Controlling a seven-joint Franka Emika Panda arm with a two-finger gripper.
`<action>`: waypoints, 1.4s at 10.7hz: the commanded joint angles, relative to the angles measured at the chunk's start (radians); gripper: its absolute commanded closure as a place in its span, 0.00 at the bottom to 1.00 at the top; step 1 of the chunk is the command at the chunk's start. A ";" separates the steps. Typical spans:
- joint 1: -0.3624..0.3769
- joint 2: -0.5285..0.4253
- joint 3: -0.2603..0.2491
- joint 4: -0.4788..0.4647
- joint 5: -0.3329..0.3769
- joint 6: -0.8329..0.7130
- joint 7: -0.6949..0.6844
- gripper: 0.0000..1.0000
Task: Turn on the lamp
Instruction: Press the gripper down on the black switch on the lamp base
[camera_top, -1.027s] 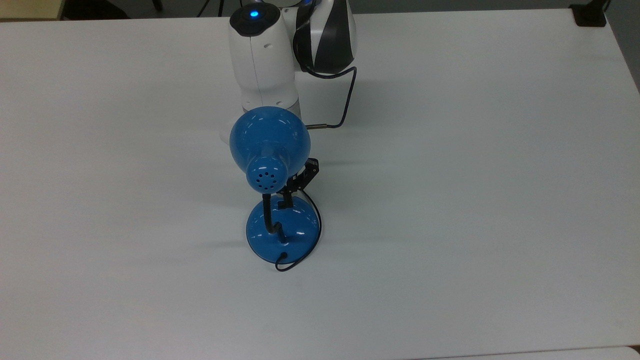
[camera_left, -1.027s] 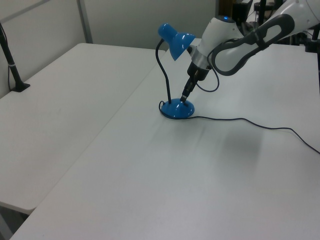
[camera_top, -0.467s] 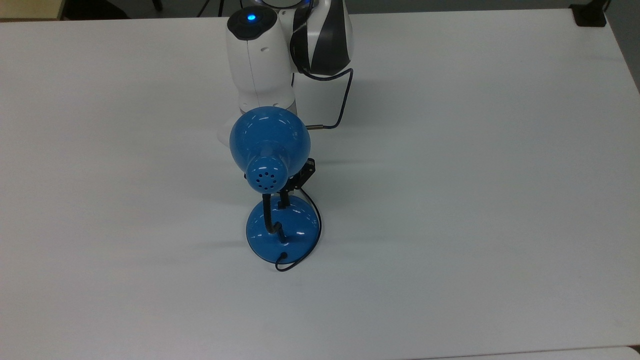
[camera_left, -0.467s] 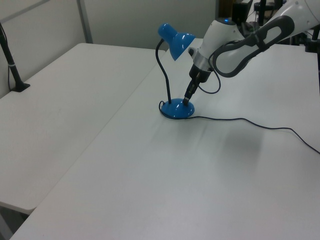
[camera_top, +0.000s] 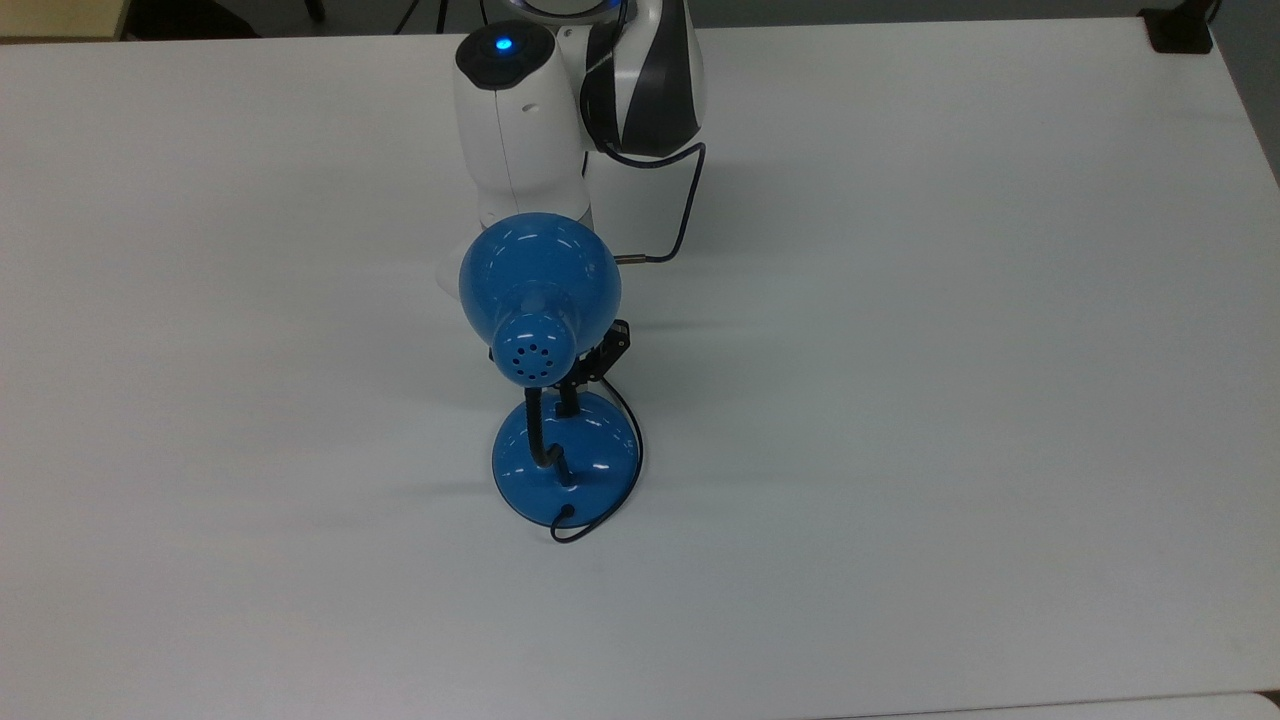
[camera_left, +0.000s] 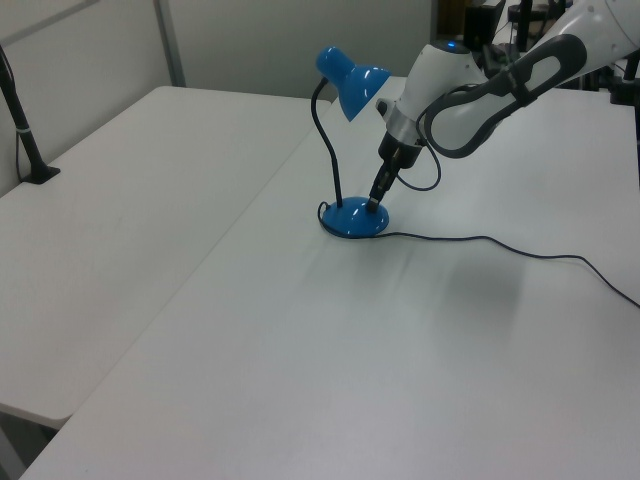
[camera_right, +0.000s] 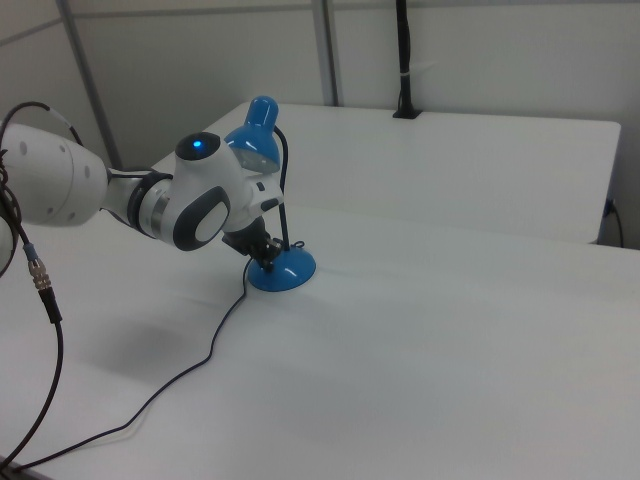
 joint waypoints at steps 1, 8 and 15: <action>0.002 0.015 -0.006 0.007 0.010 0.036 -0.012 1.00; 0.002 0.066 -0.008 0.057 0.010 0.037 -0.011 1.00; 0.002 0.072 -0.011 0.071 0.020 0.024 -0.001 1.00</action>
